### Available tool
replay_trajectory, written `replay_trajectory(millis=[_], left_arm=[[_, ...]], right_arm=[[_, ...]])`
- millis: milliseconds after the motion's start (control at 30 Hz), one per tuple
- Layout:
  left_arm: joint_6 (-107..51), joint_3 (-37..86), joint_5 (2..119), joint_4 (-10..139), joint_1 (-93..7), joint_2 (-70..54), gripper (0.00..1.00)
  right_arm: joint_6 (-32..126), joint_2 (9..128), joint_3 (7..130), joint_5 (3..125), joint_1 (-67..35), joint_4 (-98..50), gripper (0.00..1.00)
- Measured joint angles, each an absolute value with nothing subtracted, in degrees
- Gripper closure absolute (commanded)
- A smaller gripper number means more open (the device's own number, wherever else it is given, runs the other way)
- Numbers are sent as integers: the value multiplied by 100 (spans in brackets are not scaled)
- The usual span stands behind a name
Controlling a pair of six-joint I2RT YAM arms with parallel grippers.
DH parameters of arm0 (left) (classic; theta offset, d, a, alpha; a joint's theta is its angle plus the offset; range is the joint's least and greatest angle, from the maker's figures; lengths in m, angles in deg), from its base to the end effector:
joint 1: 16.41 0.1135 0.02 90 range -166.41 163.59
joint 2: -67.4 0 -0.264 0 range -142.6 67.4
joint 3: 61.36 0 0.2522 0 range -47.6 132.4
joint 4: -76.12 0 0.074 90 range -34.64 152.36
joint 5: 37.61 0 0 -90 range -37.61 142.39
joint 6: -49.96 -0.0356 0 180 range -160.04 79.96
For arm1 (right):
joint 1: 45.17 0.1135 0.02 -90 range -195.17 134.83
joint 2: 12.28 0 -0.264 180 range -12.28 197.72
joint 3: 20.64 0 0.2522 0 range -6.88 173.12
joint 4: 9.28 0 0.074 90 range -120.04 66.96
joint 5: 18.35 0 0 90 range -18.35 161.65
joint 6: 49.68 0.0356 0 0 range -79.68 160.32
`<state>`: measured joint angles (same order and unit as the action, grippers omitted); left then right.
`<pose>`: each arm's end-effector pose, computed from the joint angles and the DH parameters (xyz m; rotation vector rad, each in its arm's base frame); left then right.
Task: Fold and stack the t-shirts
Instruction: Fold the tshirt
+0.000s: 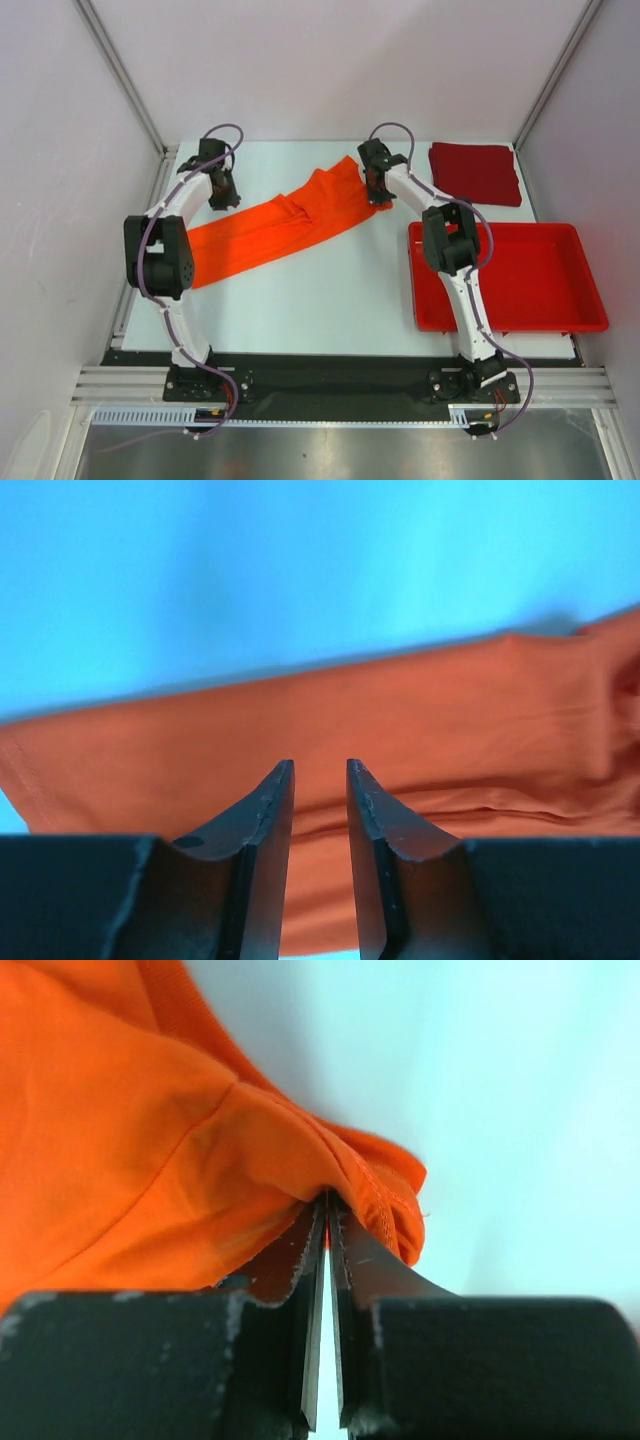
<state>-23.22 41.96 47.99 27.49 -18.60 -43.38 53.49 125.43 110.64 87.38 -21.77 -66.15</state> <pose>0.4246 -0.0135 0.2367 -0.3537 2.5210 -0.0317 0.4761 0.1955 0.1662 -0.1476 2.6094 -0.1481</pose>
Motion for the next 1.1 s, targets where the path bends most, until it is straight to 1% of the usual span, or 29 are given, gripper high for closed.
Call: replay_trajectory(millis=[100, 200, 233, 300, 333, 367, 433, 500, 533, 600, 633, 733, 800, 833, 900, 933, 1000, 1100], left_arm=[[-2296, 4091, 4407, 2648, -1928, -4454, 68], [-2206, 3986, 3931, 2499, -1965, -4436, 69], [-2191, 3927, 3819, 2469, -1967, -4421, 69], [-2149, 3619, 3463, 2443, -1965, -4281, 68], [-2138, 3380, 3301, 2434, -1965, -4152, 68], [-2110, 3151, 3157, 2381, -1965, -4019, 68], [-2101, 2801, 2867, 2283, -1965, -3772, 68], [-2095, 2674, 2648, 2185, -1965, -3645, 71], [-2086, 2672, 2534, 2156, -1965, -3632, 73], [-2036, 2679, 2351, 2128, -1965, -3643, 76], [-2005, 2679, 2294, 2104, -1965, -3643, 76], [-1889, 2677, 2279, 2091, -1926, -3621, 77], [-1797, 2672, 2462, 2093, -1860, -3529, 78], [-1765, 2672, 2585, 2099, -1812, -3442, 78], [-1714, 2674, 2768, 2099, -1734, -3223, 77], [-1692, 2679, 2853, 2099, -1688, -3088, 76], [-1647, 2690, 2998, 2091, -1587, -2793, 74], [-1592, 2692, 3221, 2082, -1375, -2292, 73]], right_arm=[[5183, 13019, 11833, 8814, -2241, -6503, 89], [5021, 13340, 12331, 8830, -2271, -6344, 82], [4969, 13402, 12432, 8827, -2282, -6305, 74], [4925, 13506, 12650, 8810, -2282, -6309, 65], [4899, 13537, 12762, 8786, -2282, -6329, 56], [4903, 13550, 12841, 8766, -2284, -6379, 52], [4905, 13515, 12959, 8777, -2280, -6503, 38], [4925, 13378, 12930, 8757, -2254, -6656, 35], [4932, 13270, 12884, 8731, -2236, -6735, 31], [4969, 12945, 12720, 8631, -2153, -6934, 33], [4988, 12750, 12622, 8528, -2090, -7002, 38], [5089, 12239, 12445, 8178, -1777, -7072, 44], [5196, 12011, 12436, 7947, -1371, -7000, 50], [5281, 11959, 12436, 7813, -1126, -6903, 55], [5480, 11948, 12438, 7496, -641, -6646, 62], [5598, 11983, 12438, 7321, -394, -6501, 69], [5839, 12090, 12441, 7024, 96, -6230, 73], [6160, 12407, 12611, 6666, 644, -5881, 75]])
